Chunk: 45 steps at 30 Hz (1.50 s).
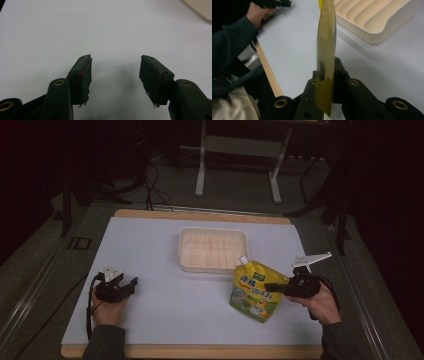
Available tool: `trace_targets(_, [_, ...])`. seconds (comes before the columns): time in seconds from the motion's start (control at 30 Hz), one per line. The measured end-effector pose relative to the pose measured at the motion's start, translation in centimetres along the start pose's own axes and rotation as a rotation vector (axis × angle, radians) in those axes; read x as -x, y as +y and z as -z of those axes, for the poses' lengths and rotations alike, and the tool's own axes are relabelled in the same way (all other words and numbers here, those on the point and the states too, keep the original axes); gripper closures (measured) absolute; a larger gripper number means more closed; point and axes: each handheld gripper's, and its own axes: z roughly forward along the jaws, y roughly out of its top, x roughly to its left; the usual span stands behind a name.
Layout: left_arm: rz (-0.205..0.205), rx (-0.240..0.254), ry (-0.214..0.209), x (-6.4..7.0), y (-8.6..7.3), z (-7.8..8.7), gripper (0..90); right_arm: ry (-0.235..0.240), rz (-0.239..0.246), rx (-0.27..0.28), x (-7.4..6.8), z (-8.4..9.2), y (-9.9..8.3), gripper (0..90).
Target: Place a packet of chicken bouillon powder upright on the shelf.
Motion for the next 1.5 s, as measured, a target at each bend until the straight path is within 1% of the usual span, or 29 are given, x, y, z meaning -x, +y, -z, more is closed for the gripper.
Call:
trace_targets(0.13, [0.0,0.0,0.001,0.0,0.0,0.0,42.6,0.021,-0.018,0.052,-0.1,0.2,0.1,90.0])
trace_targets(0.33, [0.002,0.004,0.001,0.0,0.0,0.0,42.6,0.019,-0.026,0.087,-0.6,0.3,0.3,90.0])
trace_targets(0.5, [0.003,0.004,0.001,0.0,0.0,0.0,42.6,0.043,-0.043,0.117,-0.7,0.2,0.4,90.0])
trace_targets(0.9, [0.002,0.005,0.002,0.0,0.0,0.0,42.6,0.03,-0.053,0.183,-1.3,0.2,0.9,90.0])
trace_targets(1.27, [0.003,0.006,0.004,0.0,0.0,0.1,42.4,-0.005,-0.042,0.232,-2.1,0.3,1.4,90.0])
trace_targets(1.5, [0.004,0.008,0.004,0.0,0.0,0.1,42.2,-0.017,-0.037,0.26,-2.5,0.2,2.0,90.0])
